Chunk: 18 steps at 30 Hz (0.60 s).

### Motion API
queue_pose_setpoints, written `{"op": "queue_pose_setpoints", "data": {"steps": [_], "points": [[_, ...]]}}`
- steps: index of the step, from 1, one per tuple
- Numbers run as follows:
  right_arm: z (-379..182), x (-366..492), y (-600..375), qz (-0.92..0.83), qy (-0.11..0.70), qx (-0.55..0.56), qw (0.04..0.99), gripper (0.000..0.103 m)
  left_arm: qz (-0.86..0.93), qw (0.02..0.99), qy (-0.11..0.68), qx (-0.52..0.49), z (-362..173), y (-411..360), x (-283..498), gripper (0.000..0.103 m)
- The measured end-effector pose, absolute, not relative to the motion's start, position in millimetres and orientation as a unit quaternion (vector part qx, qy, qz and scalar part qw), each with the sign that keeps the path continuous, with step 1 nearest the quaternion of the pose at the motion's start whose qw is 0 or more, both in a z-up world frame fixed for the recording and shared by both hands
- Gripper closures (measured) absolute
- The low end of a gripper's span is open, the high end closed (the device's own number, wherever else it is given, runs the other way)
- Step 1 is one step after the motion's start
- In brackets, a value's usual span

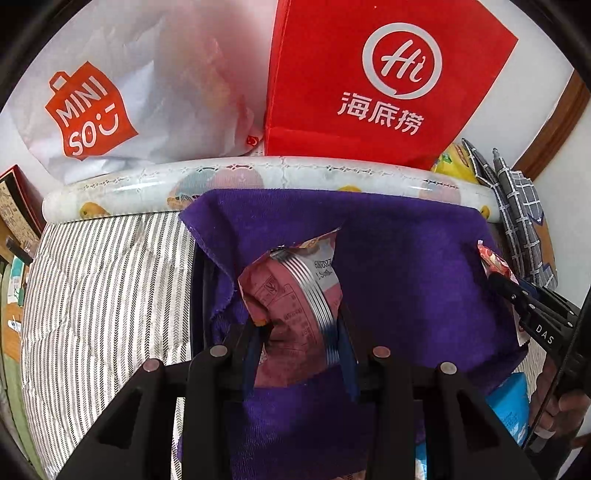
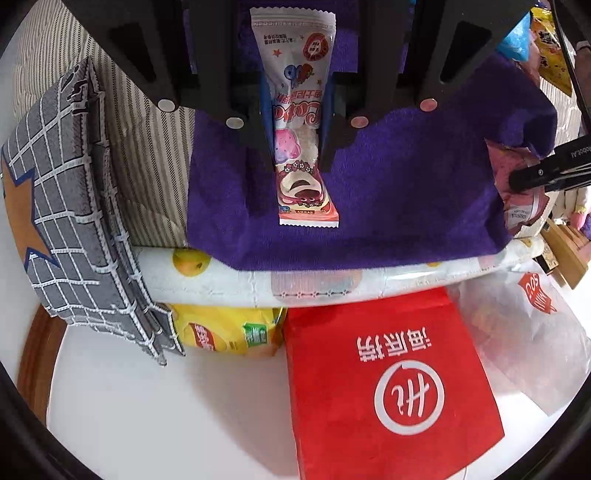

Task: Organize snacks
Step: 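Carry the candy bar with the right tool while the left tool carries the pink bag over the purple towel, then open the right tool onto the purple towel while the left tool releases the pink bag there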

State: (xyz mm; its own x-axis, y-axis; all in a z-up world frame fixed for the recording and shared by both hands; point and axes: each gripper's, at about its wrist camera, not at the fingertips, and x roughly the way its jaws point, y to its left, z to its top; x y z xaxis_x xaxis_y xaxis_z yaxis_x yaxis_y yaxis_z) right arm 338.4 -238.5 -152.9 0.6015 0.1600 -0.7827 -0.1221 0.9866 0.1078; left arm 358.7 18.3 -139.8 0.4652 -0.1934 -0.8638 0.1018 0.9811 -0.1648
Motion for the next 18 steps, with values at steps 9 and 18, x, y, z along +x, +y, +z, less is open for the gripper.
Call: {"op": "queue_pose_setpoints", "data": {"steps": [9, 18], "points": [[-158.1, 340.7, -240.0, 0.072, 0.442, 0.025, 0.894, 0.082, -0.086, 0.849, 0.52, -0.044, -146.4, 12.6, 362.4, 0.066], [-156.8, 338.7, -241.5, 0.074, 0.437, 0.027, 0.896, 0.079, -0.085, 0.848, 0.521, -0.038, -146.7, 11.0, 362.7, 0.064]]}}
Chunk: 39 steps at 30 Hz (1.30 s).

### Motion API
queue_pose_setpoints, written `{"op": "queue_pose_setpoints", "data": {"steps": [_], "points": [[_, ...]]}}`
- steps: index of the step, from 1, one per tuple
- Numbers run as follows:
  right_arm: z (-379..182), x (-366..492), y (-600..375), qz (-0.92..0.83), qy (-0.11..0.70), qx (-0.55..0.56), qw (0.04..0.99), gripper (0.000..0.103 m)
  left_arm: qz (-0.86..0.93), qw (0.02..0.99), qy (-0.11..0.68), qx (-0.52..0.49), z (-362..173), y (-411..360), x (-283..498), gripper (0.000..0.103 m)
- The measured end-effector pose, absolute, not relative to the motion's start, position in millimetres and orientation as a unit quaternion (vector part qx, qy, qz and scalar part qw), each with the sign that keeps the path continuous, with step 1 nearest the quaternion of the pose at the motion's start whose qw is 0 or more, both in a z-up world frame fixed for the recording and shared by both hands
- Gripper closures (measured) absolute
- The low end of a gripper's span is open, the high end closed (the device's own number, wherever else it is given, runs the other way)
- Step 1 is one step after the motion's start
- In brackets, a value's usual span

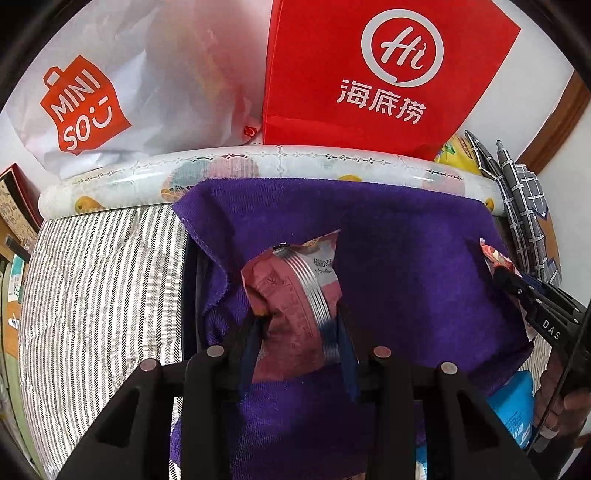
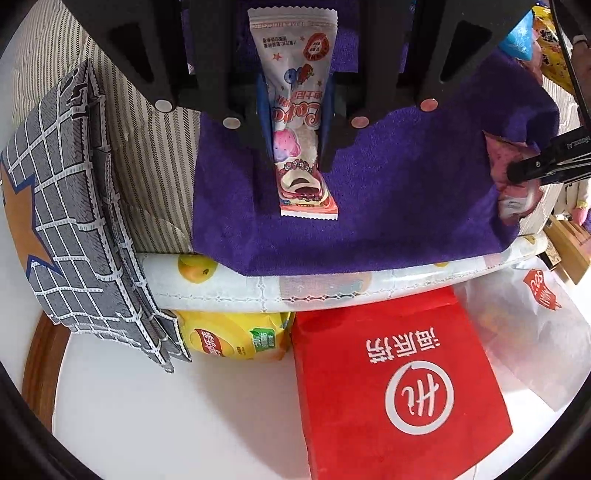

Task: Organize snacks
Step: 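Open the right tool onto the purple towel while the left tool releases the pink bag there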

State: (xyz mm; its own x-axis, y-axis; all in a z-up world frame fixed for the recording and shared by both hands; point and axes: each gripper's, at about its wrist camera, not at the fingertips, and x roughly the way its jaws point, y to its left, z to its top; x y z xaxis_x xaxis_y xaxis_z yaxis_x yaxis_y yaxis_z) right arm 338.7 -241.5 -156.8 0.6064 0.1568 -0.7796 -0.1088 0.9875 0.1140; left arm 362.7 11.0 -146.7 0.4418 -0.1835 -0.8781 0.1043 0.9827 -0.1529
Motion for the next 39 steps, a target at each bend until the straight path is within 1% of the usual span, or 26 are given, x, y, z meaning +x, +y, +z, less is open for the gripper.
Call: {"op": "queue_pose_setpoints", "data": {"steps": [1, 3, 4, 5, 6, 7, 9, 11, 16, 21, 28, 39], "points": [[-155, 338, -241, 0.074, 0.434, 0.026, 0.898, 0.079, -0.086, 0.848, 0.522, -0.037, -147, 11, 363, 0.061], [-152, 335, -241, 0.075, 0.428, 0.024, 0.9, 0.075, -0.089, 0.848, 0.521, -0.037, -145, 11, 363, 0.054], [-150, 334, -242, 0.076, 0.426, 0.024, 0.901, 0.067, -0.087, 0.85, 0.518, -0.037, -143, 11, 362, 0.05], [-147, 332, -242, 0.076, 0.423, 0.026, 0.903, 0.057, -0.087, 0.851, 0.517, -0.037, -142, 12, 362, 0.046], [-144, 331, -243, 0.076, 0.419, 0.026, 0.904, 0.052, -0.086, 0.852, 0.514, -0.04, -139, 12, 361, 0.039], [-140, 327, -244, 0.072, 0.412, 0.026, 0.908, 0.043, -0.086, 0.854, 0.511, -0.041, -137, 14, 359, 0.037], [-133, 320, -245, 0.062, 0.399, 0.023, 0.915, 0.038, -0.083, 0.861, 0.501, -0.038, -130, 14, 355, 0.036], [-125, 311, -246, 0.051, 0.391, 0.021, 0.919, 0.027, -0.079, 0.863, 0.498, -0.035, -126, 15, 351, 0.036], [-107, 288, -248, 0.021, 0.377, 0.026, 0.925, 0.016, -0.075, 0.875, 0.479, -0.024, -104, 15, 327, 0.036], [-95, 265, -245, -0.009, 0.379, 0.021, 0.925, 0.015, -0.066, 0.889, 0.452, -0.006, -78, 18, 295, 0.036], [-82, 224, -237, -0.004, 0.37, 0.013, 0.929, 0.015, -0.073, 0.901, 0.427, -0.034, -51, 30, 244, 0.036], [-69, 157, -230, 0.008, 0.365, 0.019, 0.931, 0.015, -0.039, 0.916, 0.399, -0.016, -37, 38, 172, 0.035]]}}
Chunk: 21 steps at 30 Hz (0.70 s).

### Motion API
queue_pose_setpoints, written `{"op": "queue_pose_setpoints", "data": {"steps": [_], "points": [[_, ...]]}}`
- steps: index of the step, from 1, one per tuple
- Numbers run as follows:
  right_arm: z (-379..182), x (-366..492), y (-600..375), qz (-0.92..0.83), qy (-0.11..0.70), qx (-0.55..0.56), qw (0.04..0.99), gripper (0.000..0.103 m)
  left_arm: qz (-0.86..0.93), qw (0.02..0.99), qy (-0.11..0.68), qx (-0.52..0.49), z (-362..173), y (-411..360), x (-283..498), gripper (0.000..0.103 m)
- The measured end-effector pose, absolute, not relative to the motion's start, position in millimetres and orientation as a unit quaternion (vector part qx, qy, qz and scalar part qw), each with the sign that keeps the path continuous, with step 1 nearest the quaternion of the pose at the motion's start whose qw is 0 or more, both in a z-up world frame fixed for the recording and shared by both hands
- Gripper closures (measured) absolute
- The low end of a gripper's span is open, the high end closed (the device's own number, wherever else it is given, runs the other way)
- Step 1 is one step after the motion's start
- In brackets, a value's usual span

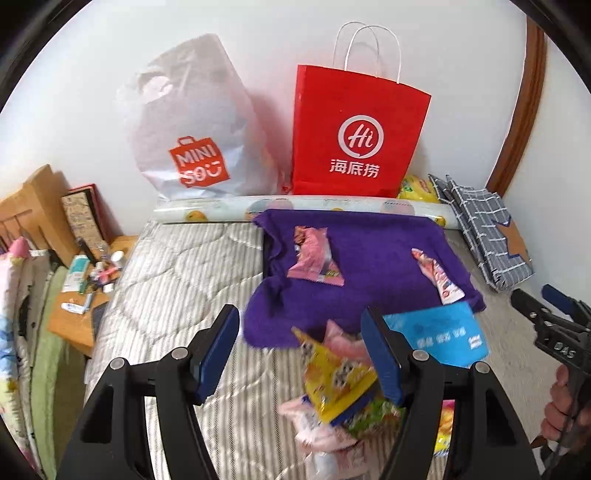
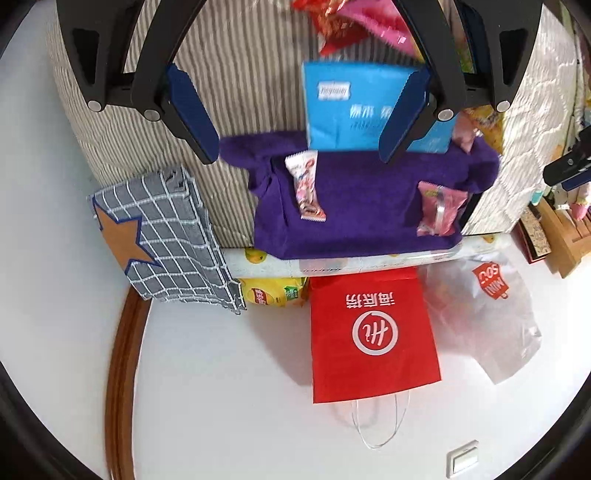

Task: Organize snacks
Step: 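Open the right tool onto the purple towel while the left tool releases the pink bag there, then lower the right tool onto the red snack packet and grasp it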

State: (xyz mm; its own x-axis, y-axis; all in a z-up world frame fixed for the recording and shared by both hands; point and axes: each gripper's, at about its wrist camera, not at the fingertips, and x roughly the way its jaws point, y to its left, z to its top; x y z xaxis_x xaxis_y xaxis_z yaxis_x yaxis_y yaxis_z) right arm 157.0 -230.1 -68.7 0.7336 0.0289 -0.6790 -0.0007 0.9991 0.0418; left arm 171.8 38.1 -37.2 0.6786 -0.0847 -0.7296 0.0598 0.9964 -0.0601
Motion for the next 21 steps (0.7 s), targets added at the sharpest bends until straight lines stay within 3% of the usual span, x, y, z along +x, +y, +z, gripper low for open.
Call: {"op": "queue_pose_setpoints", "data": {"steps": [10, 15, 21], "points": [[-83, 112, -234, 0.047, 0.395, 0.073, 0.915, 0.015, -0.062, 0.913, 0.402, -0.027, -34, 43, 132, 0.035], [-101, 99, -228, 0.059, 0.41, 0.077, 0.907, 0.022, -0.057, 0.909, 0.41, -0.034, -41, 48, 123, 0.035], [-127, 98, -226, 0.05, 0.434, 0.045, 0.899, 0.045, -0.051, 0.906, 0.417, -0.054, -48, 61, 121, 0.035]]}}
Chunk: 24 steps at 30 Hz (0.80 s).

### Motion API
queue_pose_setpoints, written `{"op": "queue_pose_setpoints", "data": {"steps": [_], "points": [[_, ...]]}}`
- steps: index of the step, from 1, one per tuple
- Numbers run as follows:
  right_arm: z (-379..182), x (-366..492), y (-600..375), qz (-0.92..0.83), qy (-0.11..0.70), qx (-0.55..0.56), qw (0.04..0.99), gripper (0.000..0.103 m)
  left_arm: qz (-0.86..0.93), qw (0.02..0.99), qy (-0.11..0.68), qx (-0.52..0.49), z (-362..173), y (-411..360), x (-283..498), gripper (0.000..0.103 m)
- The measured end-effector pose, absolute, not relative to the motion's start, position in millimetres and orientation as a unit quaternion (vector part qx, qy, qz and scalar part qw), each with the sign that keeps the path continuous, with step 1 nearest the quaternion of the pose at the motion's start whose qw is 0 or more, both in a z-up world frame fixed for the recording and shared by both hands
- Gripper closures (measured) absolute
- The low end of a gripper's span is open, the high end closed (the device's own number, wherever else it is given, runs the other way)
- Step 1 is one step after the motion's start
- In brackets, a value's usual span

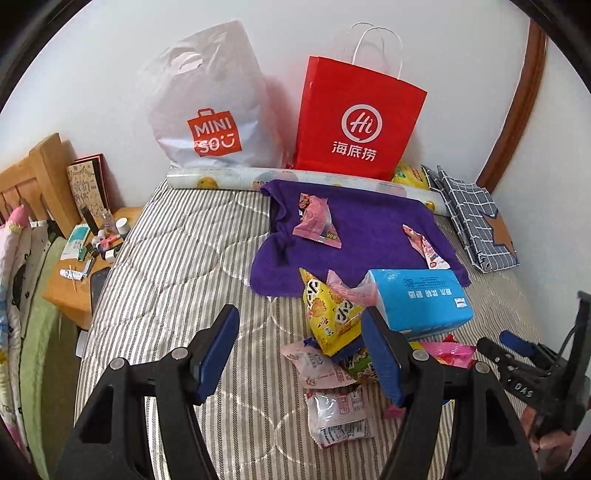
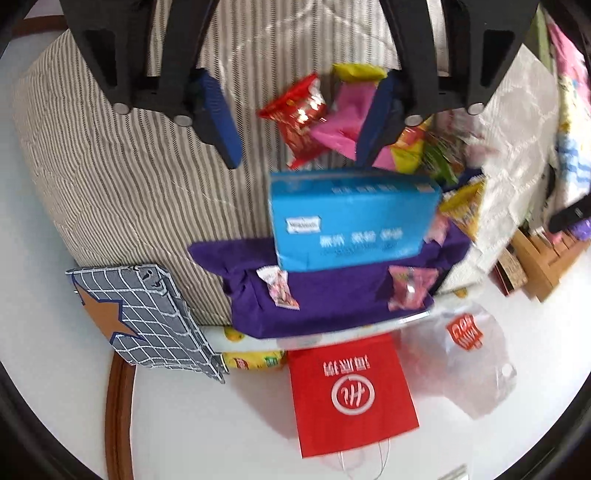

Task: Organize snacks
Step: 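Lower the right tool onto the red snack packet and grasp it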

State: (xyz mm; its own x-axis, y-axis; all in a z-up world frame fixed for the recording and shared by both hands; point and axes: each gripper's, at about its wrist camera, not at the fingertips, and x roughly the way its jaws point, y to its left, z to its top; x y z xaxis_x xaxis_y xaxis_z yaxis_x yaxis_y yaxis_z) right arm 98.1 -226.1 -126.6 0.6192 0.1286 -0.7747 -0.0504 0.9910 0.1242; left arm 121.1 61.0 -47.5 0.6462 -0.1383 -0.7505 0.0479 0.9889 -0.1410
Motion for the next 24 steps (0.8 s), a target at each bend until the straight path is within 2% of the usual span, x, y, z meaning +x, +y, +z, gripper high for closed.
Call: {"op": "queue_pose_setpoints", "data": {"steps": [2, 4, 19, 21, 23, 24], "points": [[-138, 98, -226, 0.059, 0.448, 0.027, 0.892, 0.055, -0.046, 0.906, 0.418, -0.054, -50, 63, 122, 0.035], [-147, 95, -225, 0.069, 0.456, 0.016, 0.887, 0.06, -0.045, 0.903, 0.423, -0.057, -55, 64, 125, 0.035], [-174, 105, -214, 0.084, 0.462, -0.039, 0.882, 0.058, -0.039, 0.889, 0.452, -0.061, -80, 59, 135, 0.035], [-175, 104, -215, 0.087, 0.458, -0.048, 0.883, 0.06, -0.04, 0.888, 0.453, -0.064, -82, 60, 135, 0.035], [-173, 100, -221, 0.088, 0.457, -0.04, 0.884, 0.069, -0.037, 0.888, 0.454, -0.066, -83, 60, 136, 0.035], [-172, 99, -225, 0.087, 0.457, -0.033, 0.885, 0.07, -0.037, 0.887, 0.455, -0.067, -84, 61, 136, 0.035]]}}
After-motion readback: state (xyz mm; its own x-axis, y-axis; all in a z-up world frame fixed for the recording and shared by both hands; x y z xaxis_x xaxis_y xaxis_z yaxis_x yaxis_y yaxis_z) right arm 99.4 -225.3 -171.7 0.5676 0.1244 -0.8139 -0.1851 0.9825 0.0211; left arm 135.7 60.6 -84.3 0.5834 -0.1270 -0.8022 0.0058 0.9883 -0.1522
